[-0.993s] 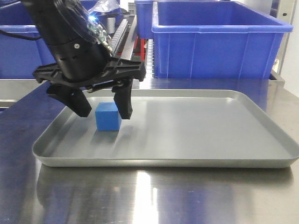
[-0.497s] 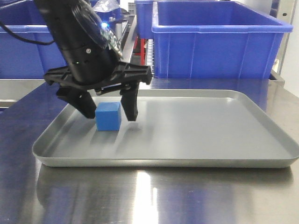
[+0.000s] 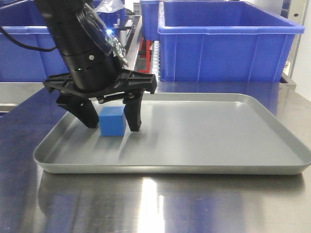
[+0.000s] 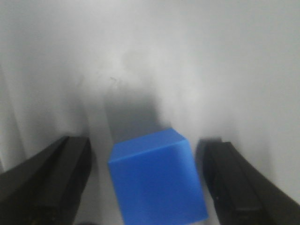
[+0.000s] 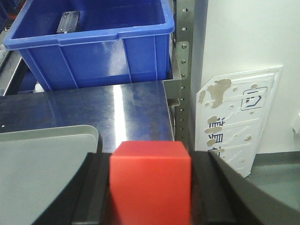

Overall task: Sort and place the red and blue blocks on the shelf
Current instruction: 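Lift the blue cube off the tray with the left gripper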

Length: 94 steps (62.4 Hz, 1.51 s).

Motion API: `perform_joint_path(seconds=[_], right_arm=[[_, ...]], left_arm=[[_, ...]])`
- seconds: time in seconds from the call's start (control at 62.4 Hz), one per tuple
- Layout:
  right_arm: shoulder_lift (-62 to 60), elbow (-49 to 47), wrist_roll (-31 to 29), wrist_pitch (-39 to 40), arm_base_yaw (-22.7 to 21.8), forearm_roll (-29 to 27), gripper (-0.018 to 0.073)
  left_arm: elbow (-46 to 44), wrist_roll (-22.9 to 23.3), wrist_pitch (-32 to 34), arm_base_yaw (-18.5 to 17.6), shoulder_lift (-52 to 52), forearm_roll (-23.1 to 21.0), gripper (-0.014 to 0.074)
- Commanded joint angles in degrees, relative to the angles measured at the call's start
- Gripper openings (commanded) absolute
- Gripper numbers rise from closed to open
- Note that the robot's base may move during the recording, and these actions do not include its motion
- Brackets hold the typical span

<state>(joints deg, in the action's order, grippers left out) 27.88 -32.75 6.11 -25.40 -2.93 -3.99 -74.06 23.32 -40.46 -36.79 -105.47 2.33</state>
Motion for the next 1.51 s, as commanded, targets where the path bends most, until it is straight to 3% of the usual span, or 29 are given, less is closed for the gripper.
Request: perform_joint_path(seconds=[0.0, 0.384, 0.481, 0.673, 1.041, 1.49], right_arm=[[0.06, -1.64, 0.00, 4.90, -0.51, 0.66, 0.0057], [0.06, -1.64, 0.00, 4.90, -0.51, 0.66, 0.0057], [0.06, -1.64, 0.00, 4.90, -0.51, 0.66, 0.0057], [0.06, -1.64, 0.00, 4.90, -0.51, 0.66, 0.0057], [0.06, -1.64, 0.00, 4.90, -0.51, 0.66, 0.0057], [0.06, -1.64, 0.00, 4.90, -0.51, 0.66, 0.0057]], left_arm=[[-1.74, 0.63, 0.91, -0.43, 2.45, 0.20, 0.0533], [-1.74, 0.63, 0.33, -0.43, 2.37, 0.20, 0.0503], [-1.74, 0.63, 0.33, -0.43, 2.63, 0.20, 0.0415], [-1.74, 0.63, 0.33, -0.19, 4.53, 1.02, 0.0112], [-1.74, 0.63, 0.19, 3.92, 14.38, 5.88, 0.0134], [1.96, 0.63, 1.13, 17.06, 37.00, 9.84, 0.0134]])
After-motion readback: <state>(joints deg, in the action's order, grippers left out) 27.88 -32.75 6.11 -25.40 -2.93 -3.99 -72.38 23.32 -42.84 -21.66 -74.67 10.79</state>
